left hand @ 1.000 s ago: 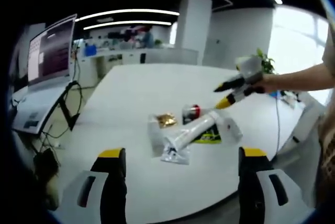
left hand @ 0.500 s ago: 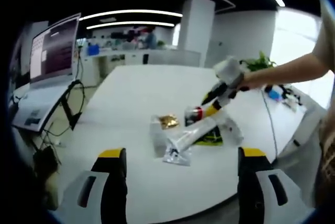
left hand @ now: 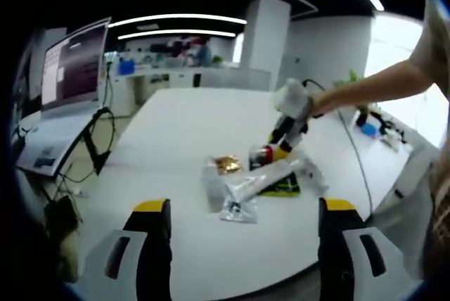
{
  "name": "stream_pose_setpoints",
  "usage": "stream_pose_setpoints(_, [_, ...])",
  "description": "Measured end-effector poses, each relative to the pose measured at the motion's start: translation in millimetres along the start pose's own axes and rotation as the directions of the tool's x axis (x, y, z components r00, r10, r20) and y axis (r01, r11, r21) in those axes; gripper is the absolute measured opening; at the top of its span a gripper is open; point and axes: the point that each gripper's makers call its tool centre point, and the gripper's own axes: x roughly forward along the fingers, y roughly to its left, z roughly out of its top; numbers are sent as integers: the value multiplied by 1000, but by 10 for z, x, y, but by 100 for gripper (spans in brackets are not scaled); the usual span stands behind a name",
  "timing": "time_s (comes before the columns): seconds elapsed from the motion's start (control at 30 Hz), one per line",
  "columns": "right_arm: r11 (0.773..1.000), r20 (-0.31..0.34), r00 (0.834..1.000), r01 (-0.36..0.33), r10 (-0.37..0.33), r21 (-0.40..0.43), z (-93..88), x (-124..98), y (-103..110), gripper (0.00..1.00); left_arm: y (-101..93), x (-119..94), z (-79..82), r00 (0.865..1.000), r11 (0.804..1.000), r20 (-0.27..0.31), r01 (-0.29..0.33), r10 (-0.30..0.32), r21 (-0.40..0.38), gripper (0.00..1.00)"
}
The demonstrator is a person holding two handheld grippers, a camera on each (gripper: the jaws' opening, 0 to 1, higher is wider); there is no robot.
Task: Arrange the skincare products in the storage area until every visible bottle or jar stands upright without overlapping.
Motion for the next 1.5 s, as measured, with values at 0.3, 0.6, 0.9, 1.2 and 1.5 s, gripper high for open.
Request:
stream_pose_setpoints(0.3, [1000,2,1000,8,-8,-6,-19,-27,1,28,9,90,11,1000,1000,3,-3,3,19,83])
stream_pose_setpoints(0.6, [1000,89,996,14,-16,27,49,-202,32,27,10,78,26,1000,1000,12,-3,3,27,83])
stream_pose_setpoints(0.9, [997,252,965,57,-70,60,80,-466,-24,27,-37,77,20,1000,998,5,11,-11,58,82])
stream_pose_setpoints(1.2, [986,378,917,77,-129,151,-37,-798,-9,27,-85,81,-4,1000,996,-12,22,-21,87,82])
stream_pose_setpoints(1.5, [950,480,850,69,-216,306,-300,-1034,-12,27,-123,94,-62,999,992,-46,33,-28,123,82])
